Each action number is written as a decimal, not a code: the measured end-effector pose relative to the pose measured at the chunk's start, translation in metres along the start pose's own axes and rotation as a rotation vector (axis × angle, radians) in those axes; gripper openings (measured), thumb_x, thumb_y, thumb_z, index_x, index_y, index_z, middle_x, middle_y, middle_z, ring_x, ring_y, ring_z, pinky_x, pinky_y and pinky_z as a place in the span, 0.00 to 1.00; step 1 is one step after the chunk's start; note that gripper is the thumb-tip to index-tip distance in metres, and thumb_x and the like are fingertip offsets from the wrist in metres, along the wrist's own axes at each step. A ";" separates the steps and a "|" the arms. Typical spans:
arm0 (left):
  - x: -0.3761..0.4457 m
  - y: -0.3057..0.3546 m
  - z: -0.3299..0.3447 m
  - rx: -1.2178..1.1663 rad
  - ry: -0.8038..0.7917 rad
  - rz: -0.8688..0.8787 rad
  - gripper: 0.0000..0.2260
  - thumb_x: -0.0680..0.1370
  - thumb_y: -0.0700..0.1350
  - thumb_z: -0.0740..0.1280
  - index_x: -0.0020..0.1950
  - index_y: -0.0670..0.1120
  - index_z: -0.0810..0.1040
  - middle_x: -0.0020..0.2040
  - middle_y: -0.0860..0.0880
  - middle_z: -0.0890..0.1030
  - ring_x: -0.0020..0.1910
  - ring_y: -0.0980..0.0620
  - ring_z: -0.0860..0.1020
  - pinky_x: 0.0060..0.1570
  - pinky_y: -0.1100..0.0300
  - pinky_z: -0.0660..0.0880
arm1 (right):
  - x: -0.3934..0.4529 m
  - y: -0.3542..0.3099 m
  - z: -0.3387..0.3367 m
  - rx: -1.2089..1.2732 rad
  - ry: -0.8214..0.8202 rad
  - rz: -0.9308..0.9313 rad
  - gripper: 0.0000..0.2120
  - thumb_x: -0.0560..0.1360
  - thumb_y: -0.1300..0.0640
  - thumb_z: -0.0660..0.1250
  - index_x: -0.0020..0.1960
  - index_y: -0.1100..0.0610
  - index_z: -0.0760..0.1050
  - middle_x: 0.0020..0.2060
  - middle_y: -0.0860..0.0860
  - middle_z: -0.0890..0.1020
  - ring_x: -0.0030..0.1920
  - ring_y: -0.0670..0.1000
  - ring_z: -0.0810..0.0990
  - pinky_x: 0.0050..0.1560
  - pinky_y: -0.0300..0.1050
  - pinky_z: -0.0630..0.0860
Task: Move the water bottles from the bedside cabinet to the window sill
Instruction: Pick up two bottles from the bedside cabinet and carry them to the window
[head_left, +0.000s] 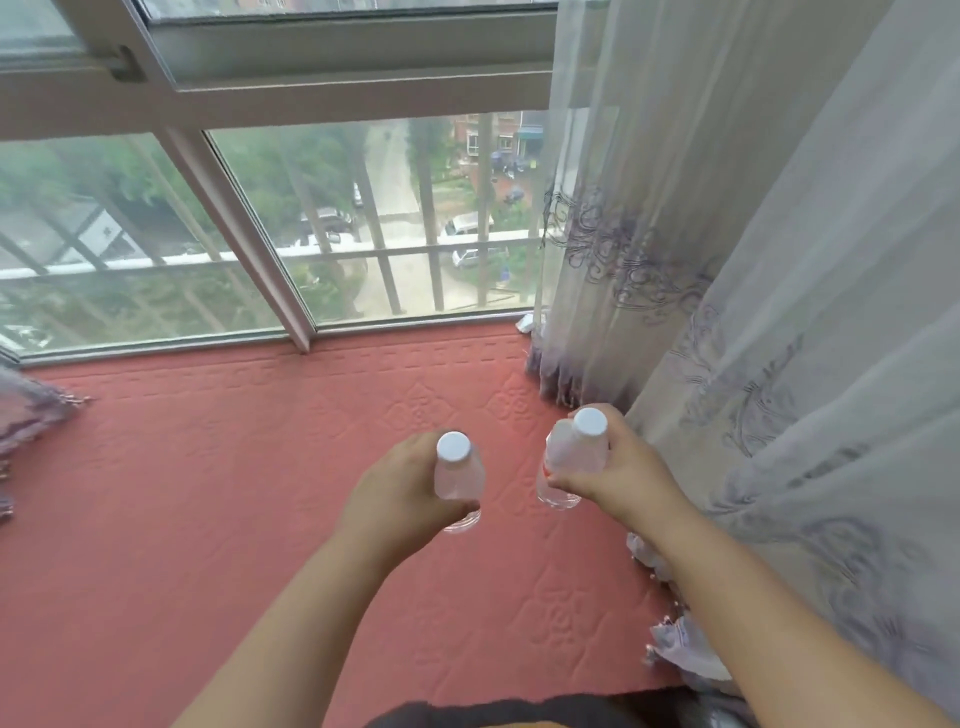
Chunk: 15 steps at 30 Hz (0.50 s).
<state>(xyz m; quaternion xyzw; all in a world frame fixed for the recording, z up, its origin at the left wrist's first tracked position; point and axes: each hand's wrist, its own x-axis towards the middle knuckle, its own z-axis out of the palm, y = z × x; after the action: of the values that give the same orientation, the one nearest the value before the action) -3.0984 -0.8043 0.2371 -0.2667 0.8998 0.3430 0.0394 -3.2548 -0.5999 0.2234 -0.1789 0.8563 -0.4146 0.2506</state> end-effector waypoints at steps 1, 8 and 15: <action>0.009 0.002 0.004 0.001 -0.005 -0.010 0.25 0.66 0.56 0.74 0.61 0.62 0.73 0.54 0.62 0.77 0.54 0.57 0.75 0.50 0.57 0.75 | 0.010 0.004 0.000 0.000 0.000 0.002 0.29 0.62 0.55 0.83 0.55 0.42 0.72 0.50 0.42 0.81 0.52 0.44 0.79 0.47 0.38 0.73; 0.090 0.005 0.045 -0.022 -0.027 -0.031 0.26 0.65 0.53 0.76 0.62 0.58 0.75 0.54 0.57 0.78 0.54 0.52 0.76 0.51 0.52 0.76 | 0.082 0.033 0.005 -0.027 0.037 0.040 0.30 0.59 0.54 0.82 0.57 0.41 0.74 0.54 0.43 0.81 0.54 0.47 0.80 0.53 0.46 0.76; 0.171 0.008 0.095 -0.041 -0.066 -0.047 0.28 0.67 0.49 0.78 0.66 0.55 0.75 0.58 0.54 0.77 0.57 0.51 0.74 0.51 0.58 0.69 | 0.145 0.072 0.019 -0.031 0.078 0.108 0.29 0.61 0.57 0.82 0.56 0.42 0.73 0.52 0.44 0.80 0.53 0.50 0.79 0.52 0.45 0.75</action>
<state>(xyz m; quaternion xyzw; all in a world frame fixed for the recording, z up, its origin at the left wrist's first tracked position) -3.2589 -0.8164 0.1263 -0.2772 0.8843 0.3688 0.0717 -3.3685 -0.6438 0.1145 -0.1200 0.8802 -0.3937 0.2363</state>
